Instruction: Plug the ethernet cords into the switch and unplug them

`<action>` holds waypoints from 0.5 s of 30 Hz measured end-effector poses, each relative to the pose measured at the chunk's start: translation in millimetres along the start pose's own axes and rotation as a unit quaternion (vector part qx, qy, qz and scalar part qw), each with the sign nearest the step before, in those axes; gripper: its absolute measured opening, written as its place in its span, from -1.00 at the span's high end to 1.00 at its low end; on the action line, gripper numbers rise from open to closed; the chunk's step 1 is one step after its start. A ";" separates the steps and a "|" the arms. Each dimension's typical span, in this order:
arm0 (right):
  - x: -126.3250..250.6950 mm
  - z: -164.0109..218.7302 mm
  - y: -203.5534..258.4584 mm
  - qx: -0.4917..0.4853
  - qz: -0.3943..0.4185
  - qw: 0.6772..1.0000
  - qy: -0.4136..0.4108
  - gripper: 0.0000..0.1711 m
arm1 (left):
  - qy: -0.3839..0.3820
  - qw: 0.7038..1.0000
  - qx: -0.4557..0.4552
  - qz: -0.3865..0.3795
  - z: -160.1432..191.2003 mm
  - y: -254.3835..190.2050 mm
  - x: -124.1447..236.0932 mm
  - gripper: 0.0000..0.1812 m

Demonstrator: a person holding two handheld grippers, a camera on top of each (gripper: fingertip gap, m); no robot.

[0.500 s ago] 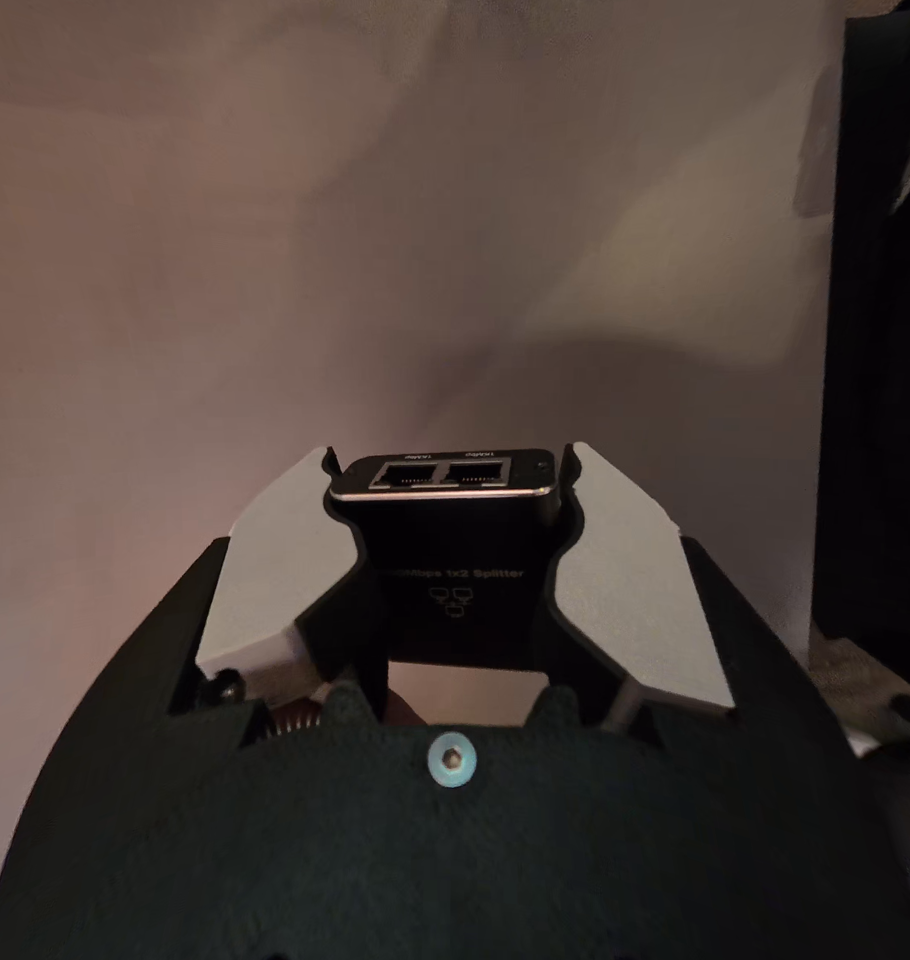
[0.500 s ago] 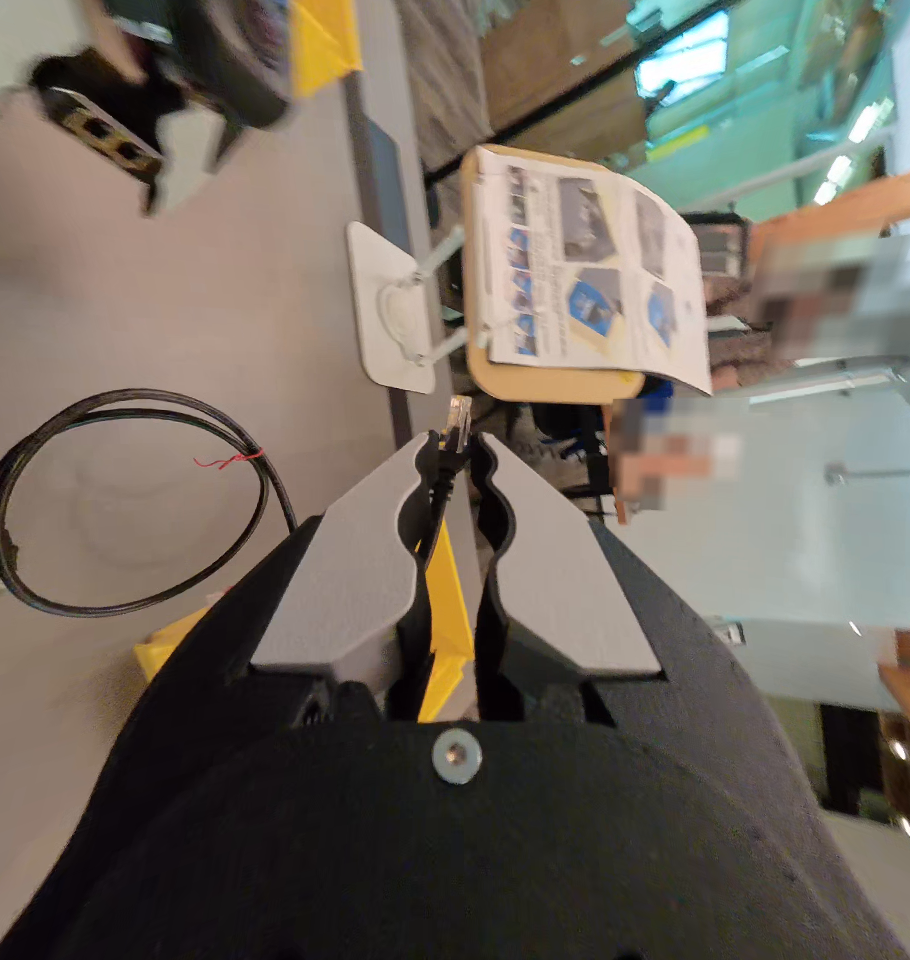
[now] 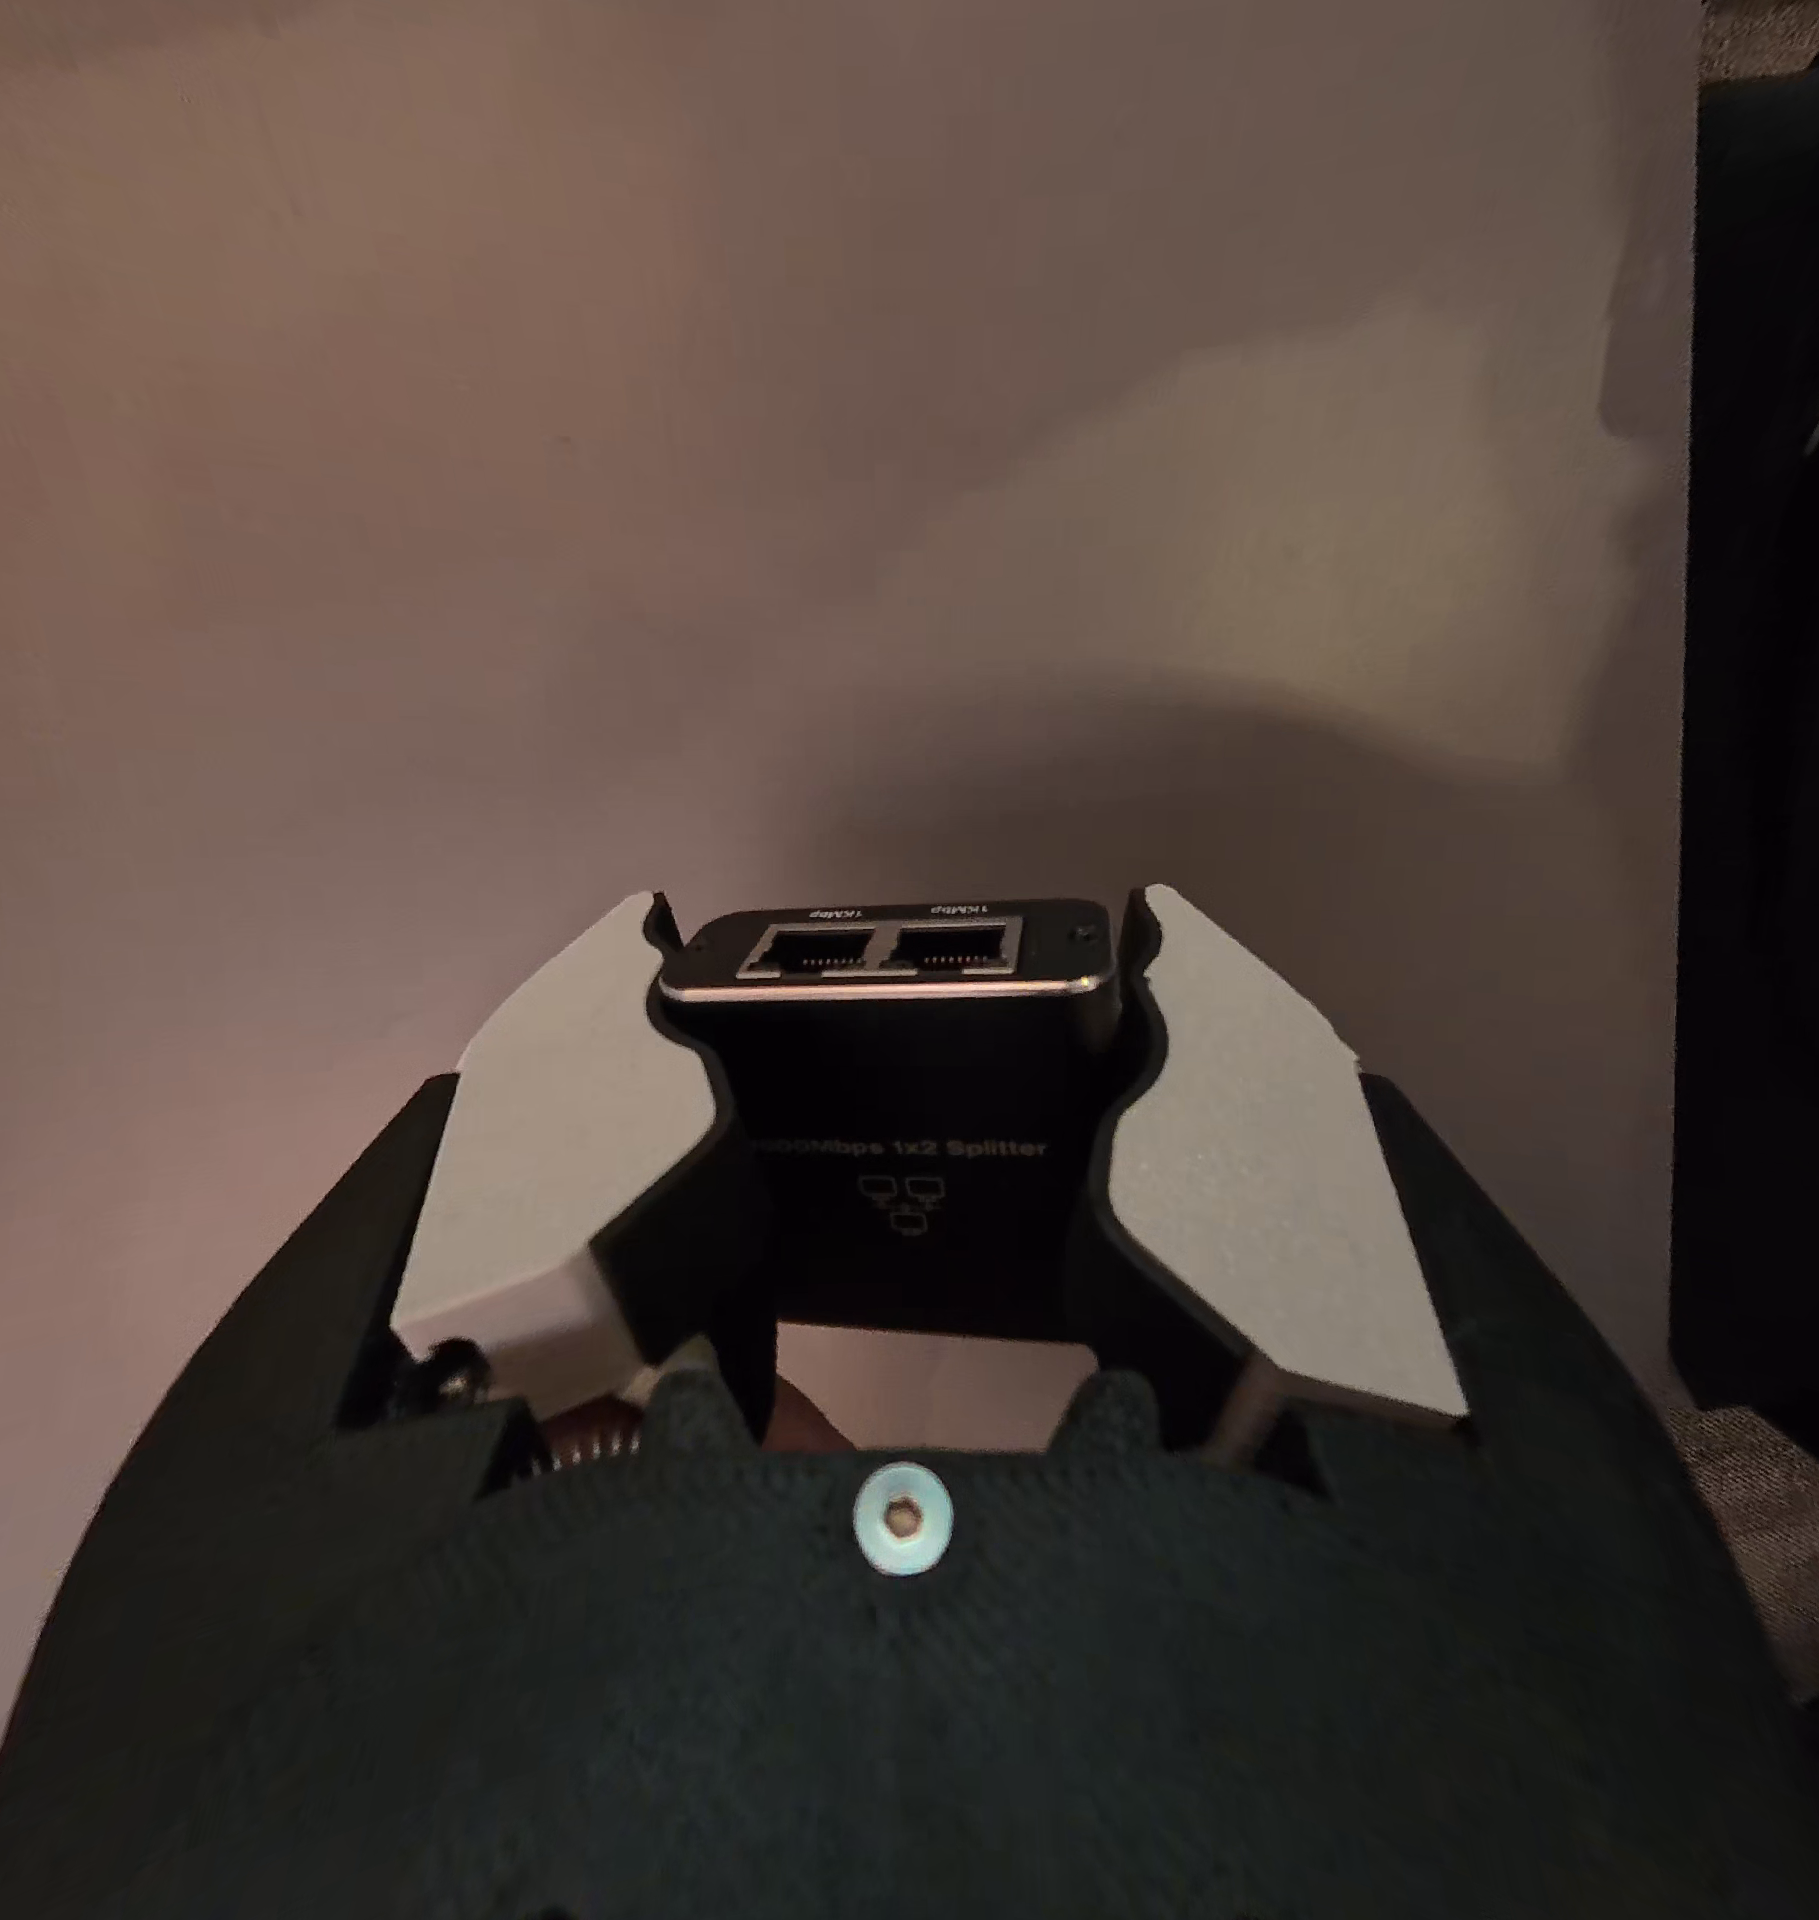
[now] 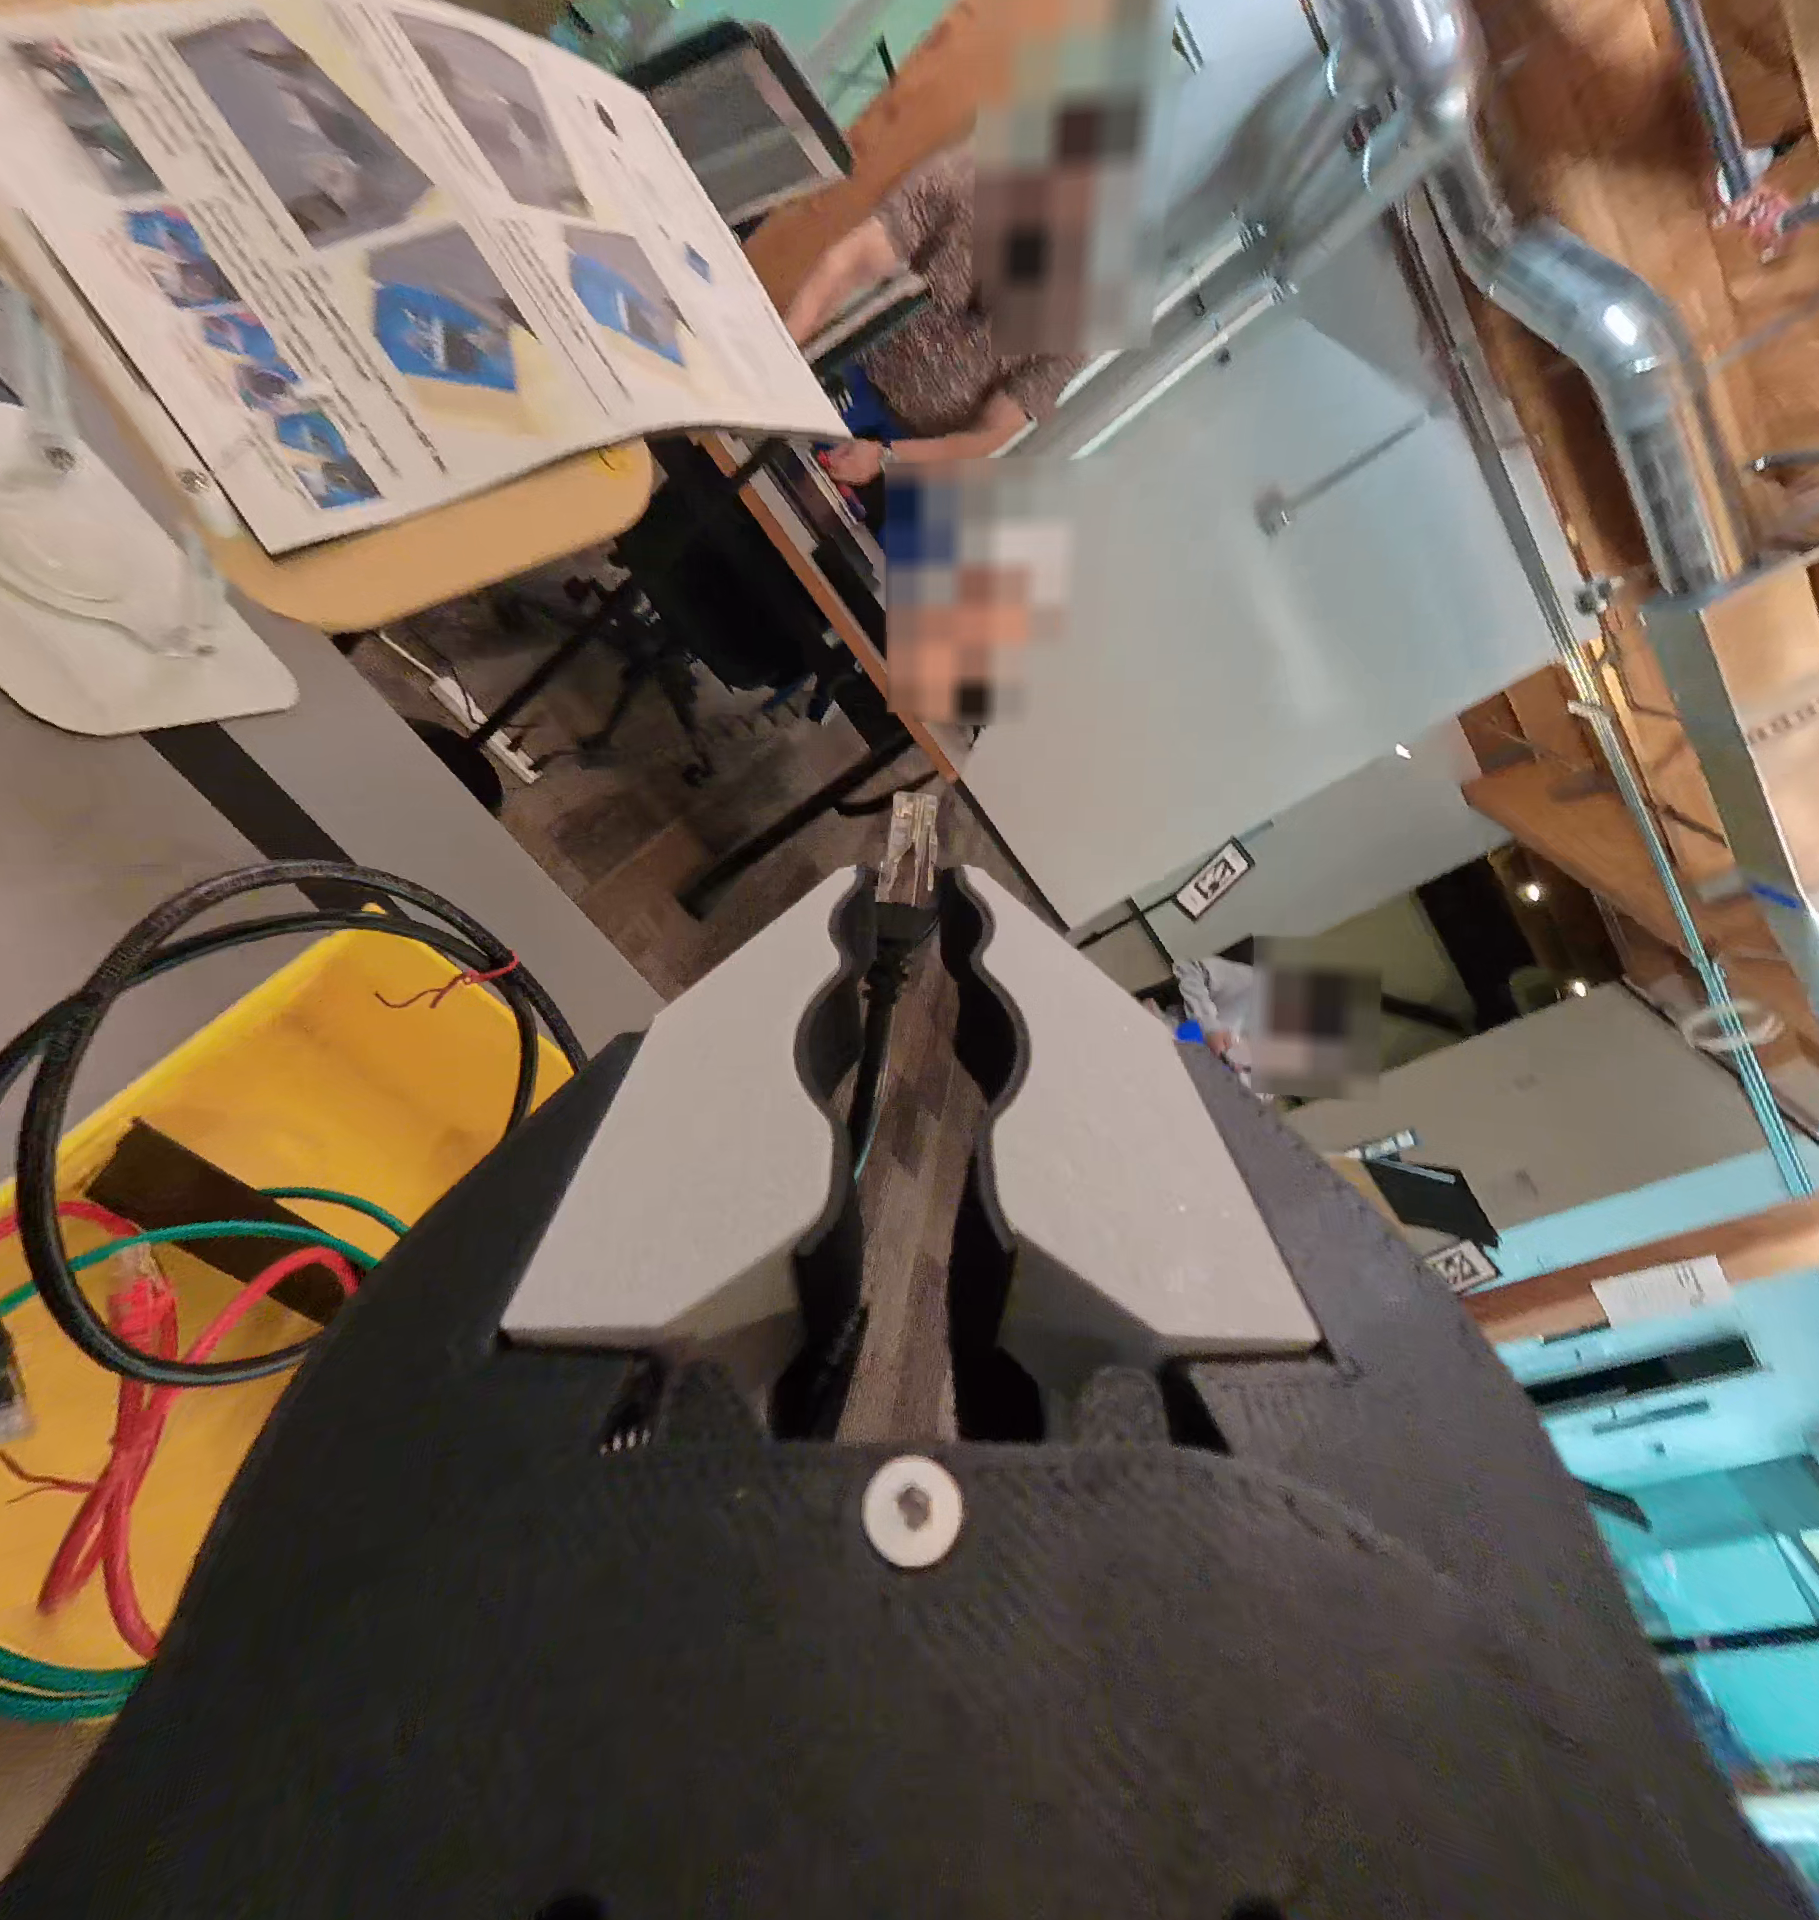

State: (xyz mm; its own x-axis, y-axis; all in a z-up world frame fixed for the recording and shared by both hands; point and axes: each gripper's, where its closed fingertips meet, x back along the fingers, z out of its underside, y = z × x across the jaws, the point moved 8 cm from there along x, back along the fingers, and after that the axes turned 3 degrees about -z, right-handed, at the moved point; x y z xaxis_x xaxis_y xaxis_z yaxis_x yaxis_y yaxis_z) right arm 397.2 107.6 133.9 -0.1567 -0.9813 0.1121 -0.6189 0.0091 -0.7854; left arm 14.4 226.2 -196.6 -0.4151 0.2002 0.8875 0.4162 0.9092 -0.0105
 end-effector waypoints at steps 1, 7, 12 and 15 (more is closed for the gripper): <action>-0.5 7.5 -1.0 -0.005 0.004 1.000 0.008 0.87 | -0.001 1.000 0.001 0.001 1.1 -0.3 -0.4 0.16; -15.1 67.9 31.0 0.010 0.023 0.994 0.107 0.87 | -0.001 1.000 0.004 0.002 6.2 -2.0 -5.1 0.16; -35.7 121.5 72.4 -0.057 -0.010 0.989 0.136 0.87 | 0.001 1.000 0.005 0.000 7.6 -3.7 -6.6 0.16; -42.1 146.4 92.8 -0.095 -0.033 0.984 0.145 0.87 | 0.000 1.000 0.007 0.000 8.3 -4.8 -5.9 0.16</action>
State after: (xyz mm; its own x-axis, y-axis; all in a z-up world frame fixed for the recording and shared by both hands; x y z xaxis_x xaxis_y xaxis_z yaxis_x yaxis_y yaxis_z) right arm 459.1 121.6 -32.8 -0.3086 -0.8846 0.3497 -0.7632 0.0108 -0.6460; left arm 8.2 223.6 -205.5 -0.4153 0.1995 0.8876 0.4051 0.9141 -0.0160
